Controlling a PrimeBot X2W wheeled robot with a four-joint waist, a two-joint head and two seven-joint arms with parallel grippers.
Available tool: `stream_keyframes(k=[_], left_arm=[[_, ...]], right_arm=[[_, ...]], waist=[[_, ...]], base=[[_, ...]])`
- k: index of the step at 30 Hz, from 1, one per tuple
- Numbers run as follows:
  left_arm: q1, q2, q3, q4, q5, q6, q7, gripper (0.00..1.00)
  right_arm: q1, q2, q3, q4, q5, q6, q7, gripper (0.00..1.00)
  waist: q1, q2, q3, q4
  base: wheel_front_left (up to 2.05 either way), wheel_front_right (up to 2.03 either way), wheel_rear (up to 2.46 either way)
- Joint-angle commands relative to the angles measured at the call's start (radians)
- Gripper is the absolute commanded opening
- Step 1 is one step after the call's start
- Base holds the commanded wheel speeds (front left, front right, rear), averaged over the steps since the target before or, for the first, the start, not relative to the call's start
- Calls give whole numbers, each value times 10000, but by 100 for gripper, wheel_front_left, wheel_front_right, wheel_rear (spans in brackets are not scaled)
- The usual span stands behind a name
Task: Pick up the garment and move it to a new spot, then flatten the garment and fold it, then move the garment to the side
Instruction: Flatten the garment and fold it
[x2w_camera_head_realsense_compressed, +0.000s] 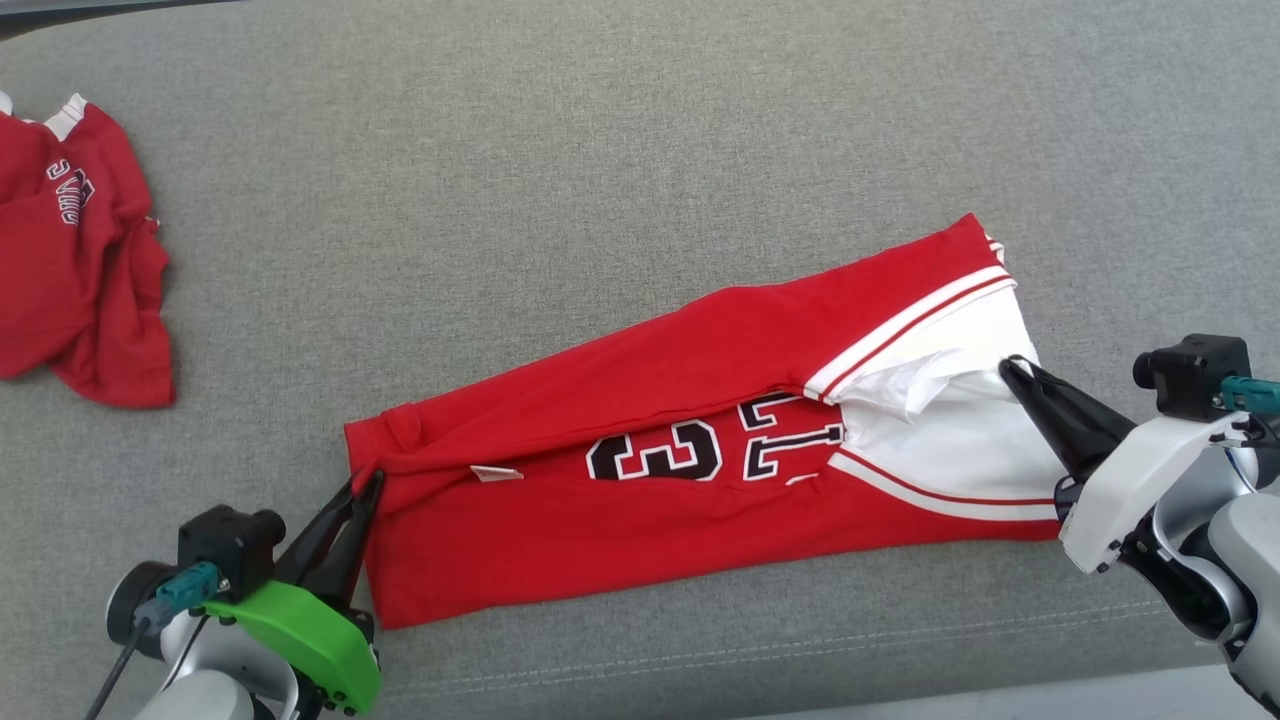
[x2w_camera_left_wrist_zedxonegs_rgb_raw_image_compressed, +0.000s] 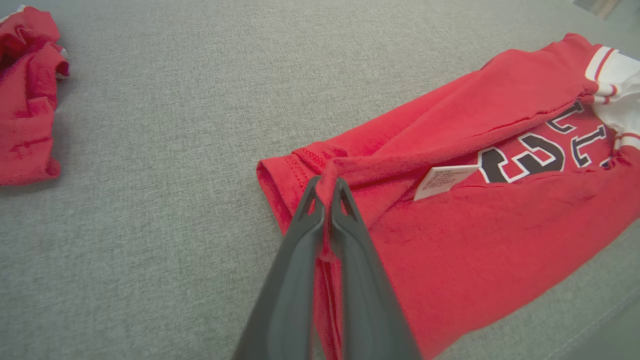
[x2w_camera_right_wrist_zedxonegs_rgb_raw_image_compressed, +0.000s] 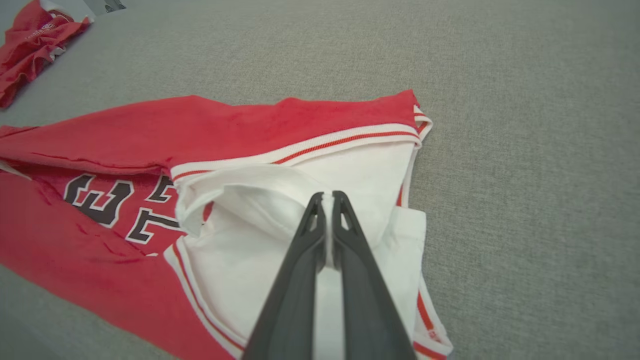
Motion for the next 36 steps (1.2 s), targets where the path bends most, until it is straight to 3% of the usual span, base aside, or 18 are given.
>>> stream_keyframes(k=[1,8,10,13,14,16,17,18,29,36], left_arm=[[179,-26,5,44,1,13,-93,0],[491,-99,-132,113,56,-7,-323,0],[572,-143,-160,121,81,21,-390,21],[740,-218,-208,153,95,-5,-504,44],[799,-232,-228,179,98,-4,-518,100],[877,-217,-265,225,144,66,-550,100],[934,-216,-274,251,139,90,-552,100],[997,-210,-289,267,139,100,-576,100],[1759,97,-775,-99,-70,51,34,100],[1904,-102,-90,-707,-391,670,-430,100]], right_arm=[[163,8,-77,-18,-125,-14,43,0],[570,161,-449,-39,-454,-14,79,0],[733,201,-532,-60,-534,-14,28,0],[1013,260,-661,-92,-601,-14,-36,0],[1095,268,-688,-113,-617,-14,-53,13],[1259,258,-731,-138,-610,-14,-122,62],[1367,253,-768,-146,-604,-14,-166,94],[1464,254,-820,-139,-609,-14,-188,100],[2639,127,-1209,-281,-907,-14,-121,100],[3085,120,-2092,-521,-705,-14,-68,100]], waist=[[1,-1,3,0],[1,-1,-40,68],[1,-1,-67,84],[1,-1,-121,91],[1,-1,-145,86],[1,-1,-198,71],[1,-1,-226,63],[1,-1,-256,53],[1,-1,-699,-31],[1,-1,-1110,43]], base=[[0,0,0],[0,0,0],[0,0,0],[0,0,0],[0,0,0],[0,0,0],[0,0,0],[0,0,0],[0,0,0],[0,0,0]])
